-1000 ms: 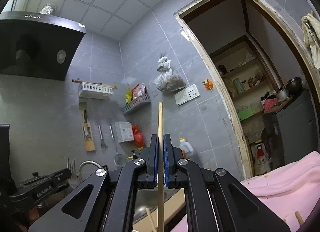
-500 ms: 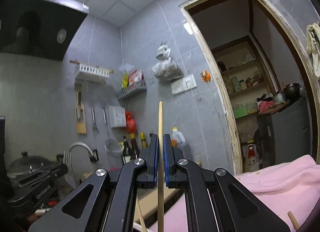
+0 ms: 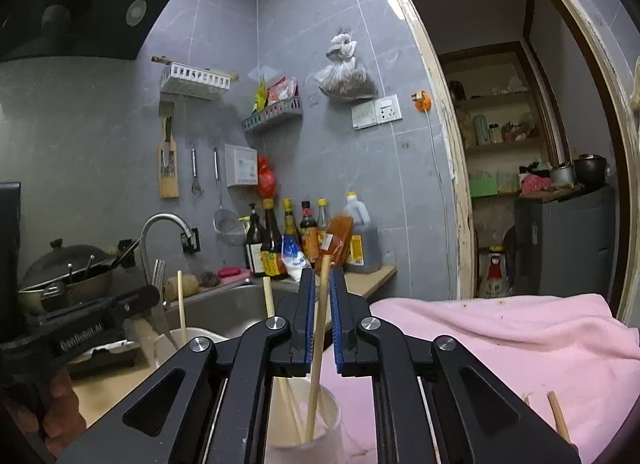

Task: Organize utensils
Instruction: 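Open the left tool over the white basket while the right tool releases into the cup, then move both tools back over the spoons and chopsticks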

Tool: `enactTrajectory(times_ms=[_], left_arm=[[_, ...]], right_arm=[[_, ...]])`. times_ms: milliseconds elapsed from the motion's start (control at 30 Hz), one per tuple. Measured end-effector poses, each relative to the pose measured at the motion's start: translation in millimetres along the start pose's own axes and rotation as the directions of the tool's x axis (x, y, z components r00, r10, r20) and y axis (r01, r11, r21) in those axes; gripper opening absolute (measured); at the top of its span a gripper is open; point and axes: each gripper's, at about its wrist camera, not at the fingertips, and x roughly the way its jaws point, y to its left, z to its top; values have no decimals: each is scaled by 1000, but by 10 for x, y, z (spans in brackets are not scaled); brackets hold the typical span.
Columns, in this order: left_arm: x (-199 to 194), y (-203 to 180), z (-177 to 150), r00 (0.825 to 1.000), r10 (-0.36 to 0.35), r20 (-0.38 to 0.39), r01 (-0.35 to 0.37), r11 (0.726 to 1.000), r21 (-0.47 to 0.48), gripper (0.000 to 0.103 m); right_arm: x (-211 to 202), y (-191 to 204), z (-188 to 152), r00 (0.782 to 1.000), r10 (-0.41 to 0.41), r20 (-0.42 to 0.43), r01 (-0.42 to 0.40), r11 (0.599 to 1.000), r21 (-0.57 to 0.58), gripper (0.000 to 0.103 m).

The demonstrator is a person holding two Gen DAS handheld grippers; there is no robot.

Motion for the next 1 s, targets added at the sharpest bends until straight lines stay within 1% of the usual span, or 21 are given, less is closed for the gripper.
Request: enactTrajectory(times_ms=[33, 67, 100, 133, 167, 200, 233, 300, 333, 367, 400, 433, 467, 500, 533, 667, 700, 833, 933, 1000], left_arm=[[-15, 5, 20, 1000, -6, -4, 6, 1000, -7, 5], [-29, 9, 46, 1000, -12, -8, 12, 1000, -11, 6], [-55, 8, 68, 1000, -15, -6, 15, 1000, -15, 10], [-90, 1, 88, 1000, -18, 2, 18, 1000, -16, 18], [-118, 1, 106, 1000, -25, 10, 26, 1000, -16, 23], [-147, -4, 121, 999, -32, 19, 33, 999, -16, 36], [-188, -12, 139, 999, -38, 33, 38, 999, -16, 46], [-259, -31, 174, 997, -43, 59, 44, 999, -13, 49], [-284, -48, 191, 997, -45, 65, 45, 999, -9, 51], [-311, -73, 206, 996, -51, 70, 51, 999, -3, 53], [-345, -108, 220, 995, -63, 78, 63, 998, 3, 58], [-379, -151, 230, 993, -77, 88, 76, 997, 9, 66], [-405, -188, 236, 991, -89, 97, 88, 996, 14, 70], [-433, -234, 234, 989, -102, 104, 100, 995, 21, 78], [-463, -283, 229, 987, -115, 110, 112, 993, 31, 82], [-558, -560, 181, 978, -168, 126, 157, 983, 98, 87], [-575, -644, 160, 975, -184, 125, 169, 979, 117, 90], [-584, -919, 69, 965, -238, 108, 218, 961, 170, 92], [-570, -1115, -38, 958, -277, 75, 257, 944, 207, 93], [-549, -1226, -112, 955, -291, 53, 272, 934, 230, 93]], right_arm=[[-18, -5, 8, 1000, -1, -3, 1, 1000, 0, 13], [-40, -15, 22, 1000, -3, -3, 3, 1000, 4, 21], [-59, -28, 37, 1000, 0, 0, 0, 1000, 11, 24], [-93, -43, 59, 1000, 5, 7, -5, 1000, 20, 24], [-126, -53, 80, 1000, 0, 13, -1, 1000, 21, 25], [-151, -61, 103, 1000, -4, 16, 4, 1000, 20, 25], [-186, -75, 118, 1000, -7, 21, 7, 1000, 21, 27], [-273, -112, 163, 999, -18, 28, 17, 1000, 22, 32], [-318, -131, 177, 999, -21, 32, 21, 1000, 22, 43], [-375, -159, 198, 999, -27, 38, 26, 999, 25, 56], [-425, -186, 217, 999, -31, 44, 29, 999, 28, 62], [-484, -215, 241, 998, -38, 49, 36, 999, 28, 72], [-545, -244, 264, 998, -46, 51, 44, 999, 24, 79], [-597, -273, 276, 997, -51, 52, 50, 999, 20, 81], [-663, -305, 295, 996, -64, 55, 63, 998, 13, 86], [-954, -403, 347, 988, -130, 81, 133, 990, -39, 100], [-1024, -429, 354, 986, -144, 87, 149, 987, -53, 102], [-1299, -561, 358, 971, -216, 100, 226, 969, -101, 103], [-1458, -672, 345, 958, -269, 99, 280, 951, -128, 103], [-1550, -752, 322, 951, -295, 91, 305, 943, -133, 103]])
